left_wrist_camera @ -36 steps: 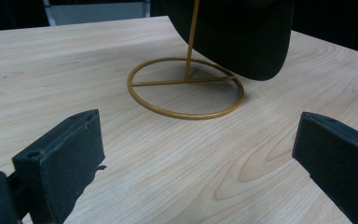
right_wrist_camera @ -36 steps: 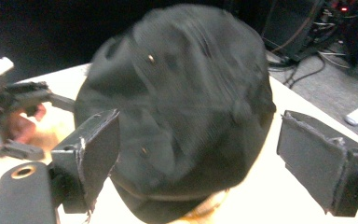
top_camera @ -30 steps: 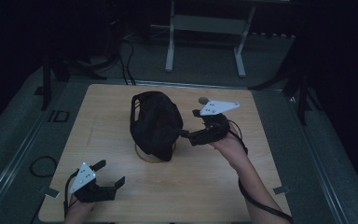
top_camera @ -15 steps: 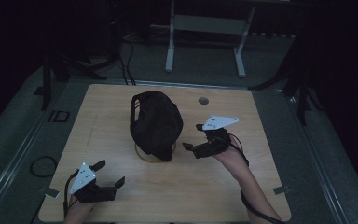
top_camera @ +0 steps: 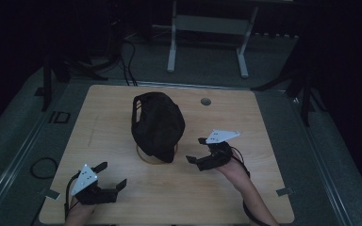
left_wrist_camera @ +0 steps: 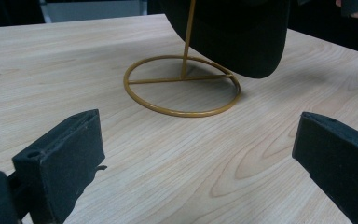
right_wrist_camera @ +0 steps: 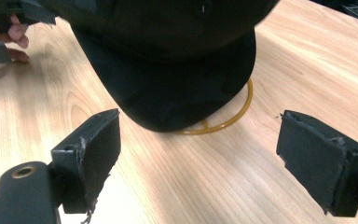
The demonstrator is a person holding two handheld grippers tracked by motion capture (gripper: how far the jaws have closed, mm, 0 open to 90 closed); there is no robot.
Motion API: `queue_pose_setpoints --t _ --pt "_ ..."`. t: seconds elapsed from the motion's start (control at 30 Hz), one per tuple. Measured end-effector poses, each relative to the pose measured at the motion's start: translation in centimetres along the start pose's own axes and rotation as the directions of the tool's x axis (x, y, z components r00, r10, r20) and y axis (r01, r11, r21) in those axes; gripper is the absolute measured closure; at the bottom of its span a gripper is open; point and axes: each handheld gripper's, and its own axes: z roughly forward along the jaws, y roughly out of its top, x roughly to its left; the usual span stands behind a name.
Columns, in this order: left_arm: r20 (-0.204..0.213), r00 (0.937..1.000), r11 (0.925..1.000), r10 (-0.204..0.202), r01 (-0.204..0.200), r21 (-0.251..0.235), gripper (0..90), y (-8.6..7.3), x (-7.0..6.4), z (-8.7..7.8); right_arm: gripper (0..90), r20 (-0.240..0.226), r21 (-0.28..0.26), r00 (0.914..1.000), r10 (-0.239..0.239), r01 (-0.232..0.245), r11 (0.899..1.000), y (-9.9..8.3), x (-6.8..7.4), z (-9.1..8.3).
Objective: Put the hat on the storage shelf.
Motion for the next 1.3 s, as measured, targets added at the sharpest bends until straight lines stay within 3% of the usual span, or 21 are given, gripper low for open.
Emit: queue_pose_setpoints --t 0.17,0.63,1.1,1.3 --pt "-0.003 1.0000 1.0000 0.001 -0.001 0.002 2.5 0.0 0.0 0.0 13.4 -0.009 0.009 0.9999 -0.015 0.015 1.000 -1.4 0.1 0.3" --pt "0.001 1.0000 1.0000 -0.004 0.004 -0.002 2.5 0.0 0.1 0.0 13.4 -0.069 0.015 0.9976 0.005 -0.004 1.000 -5.3 0.4 0.5" --pt "0.004 1.0000 1.0000 -0.003 0.003 0.003 2.5 0.0 0.0 0.0 13.4 -0.034 0.034 0.9984 0.045 -0.044 0.998 -8.3 0.0 -1.1" --pt "0.006 1.0000 1.0000 -0.001 0.001 0.001 2.5 0.0 -0.1 0.0 13.5 -0.008 -0.002 0.9983 0.057 -0.057 0.998 -9.2 -0.2 -2.4"
